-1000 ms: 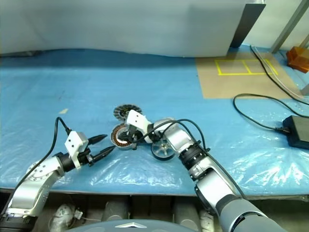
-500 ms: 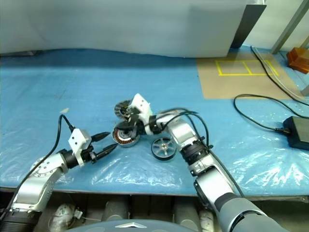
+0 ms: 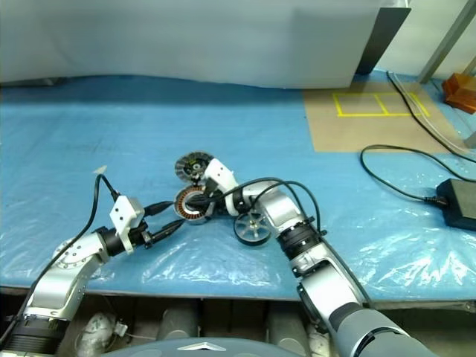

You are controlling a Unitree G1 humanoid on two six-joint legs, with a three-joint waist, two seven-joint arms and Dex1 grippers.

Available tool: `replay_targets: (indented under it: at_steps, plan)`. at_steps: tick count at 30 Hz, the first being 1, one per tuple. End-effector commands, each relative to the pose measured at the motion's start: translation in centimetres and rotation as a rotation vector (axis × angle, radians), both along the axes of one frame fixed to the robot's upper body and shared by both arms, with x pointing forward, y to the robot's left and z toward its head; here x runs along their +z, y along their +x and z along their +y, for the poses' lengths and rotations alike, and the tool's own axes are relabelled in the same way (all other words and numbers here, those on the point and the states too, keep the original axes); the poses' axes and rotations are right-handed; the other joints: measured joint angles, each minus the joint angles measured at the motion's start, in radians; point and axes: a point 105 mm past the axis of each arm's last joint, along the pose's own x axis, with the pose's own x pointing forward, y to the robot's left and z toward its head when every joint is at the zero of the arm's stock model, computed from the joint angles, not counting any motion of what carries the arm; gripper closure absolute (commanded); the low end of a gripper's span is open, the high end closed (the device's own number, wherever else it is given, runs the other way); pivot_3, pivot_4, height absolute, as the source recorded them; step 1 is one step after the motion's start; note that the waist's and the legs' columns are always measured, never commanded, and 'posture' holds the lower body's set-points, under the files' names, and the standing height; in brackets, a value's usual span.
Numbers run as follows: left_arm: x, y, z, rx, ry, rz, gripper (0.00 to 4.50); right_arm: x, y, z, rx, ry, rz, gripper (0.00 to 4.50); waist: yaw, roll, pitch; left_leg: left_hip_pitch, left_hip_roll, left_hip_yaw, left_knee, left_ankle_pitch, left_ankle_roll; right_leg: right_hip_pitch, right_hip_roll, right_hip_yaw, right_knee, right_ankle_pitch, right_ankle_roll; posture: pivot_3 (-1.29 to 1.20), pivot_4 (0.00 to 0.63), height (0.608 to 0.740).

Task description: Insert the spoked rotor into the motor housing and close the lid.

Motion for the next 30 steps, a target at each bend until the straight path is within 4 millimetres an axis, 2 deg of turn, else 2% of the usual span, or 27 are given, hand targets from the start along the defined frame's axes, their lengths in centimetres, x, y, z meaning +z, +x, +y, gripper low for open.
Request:
replay_targets:
  at_steps: [1,4,6,8,13,18,21,24,27,30]
  plan:
    - [0.3,-0.4,0.0,-0.016,0.000,-0.011,1.46,3.1,-0.6,-0.5,0.030,0.109,-0.024,4.48,0.000,0.000,0.000,0.000,0.000,0.000,-0.001,0.000,0.000,0.000,0.000,0.000,0.000,0.000,0.000,0.00,0.150,0.740]
    - [0.6,-1.0,0.2,-0.039,-0.006,0.005,1.46,4.7,-0.5,-1.6,0.008,0.147,-0.030,4.48,0.000,0.000,0.000,0.000,0.000,0.000,-0.002,0.000,0.000,0.000,0.000,0.000,-0.001,0.000,0.000,0.00,0.150,0.740]
    - [1.0,-1.6,0.5,-0.064,-0.011,0.020,1.46,5.6,0.2,-2.9,-0.029,0.122,-0.111,4.48,-0.001,0.000,0.000,0.000,0.000,0.000,-0.002,0.000,0.000,0.000,0.000,0.000,-0.001,0.000,0.000,0.00,0.150,0.740]
    - [0.8,-2.3,0.9,-0.091,0.023,0.038,1.46,6.2,-0.5,-4.2,0.011,0.064,-0.169,4.48,0.000,-0.001,0.000,0.000,0.000,0.000,-0.002,0.000,0.000,0.000,0.000,0.000,-0.002,0.000,0.000,0.00,0.150,0.740]
    - [-0.1,-3.3,1.0,-0.125,0.059,0.072,1.46,5.7,-1.3,-7.8,0.105,-0.139,-0.313,4.48,0.006,-0.001,0.001,0.000,0.000,0.000,-0.003,0.000,0.000,0.000,0.000,0.000,-0.003,0.000,0.000,0.00,0.150,0.740]
    - [0.8,-2.8,-0.6,-0.159,0.014,0.041,1.46,5.5,-2.1,-10.5,0.261,-0.318,-0.484,4.48,0.006,-0.001,0.001,0.000,0.000,0.000,-0.002,0.000,0.000,0.000,0.000,0.000,-0.003,0.000,0.000,0.00,0.150,0.740]
    - [1.0,-3.8,-2.1,-0.238,0.009,0.046,1.46,5.0,-2.1,-11.0,0.326,-0.413,-0.587,3.96,-0.001,-0.001,0.001,0.000,0.000,0.000,-0.002,0.000,0.000,0.000,0.000,0.001,-0.002,0.000,0.000,0.00,0.150,0.740]
    - [1.6,-4.1,-3.2,-0.269,-0.022,0.036,1.46,3.6,-3.3,-11.5,0.446,-0.480,-0.593,2.98,-0.006,-0.001,0.001,-0.001,0.000,0.000,-0.002,0.000,0.000,-0.001,0.000,0.001,-0.002,0.000,0.000,0.00,0.150,0.740]
    - [1.3,-4.2,-3.6,-0.287,-0.019,0.042,1.46,3.5,-4.3,-11.2,0.491,-0.448,-0.522,1.95,-0.005,-0.001,0.001,-0.001,0.000,0.000,-0.001,0.000,0.001,-0.001,0.000,0.001,-0.002,0.000,-0.001,0.00,0.150,0.740]
    - [0.6,-4.8,-4.1,-0.338,0.020,0.050,1.46,2.8,-4.1,-11.5,0.499,-0.490,-0.524,0.91,-0.004,-0.001,0.001,-0.001,0.000,0.000,0.000,0.000,0.001,0.000,0.000,0.001,-0.001,-0.002,-0.004,0.00,0.150,0.740]
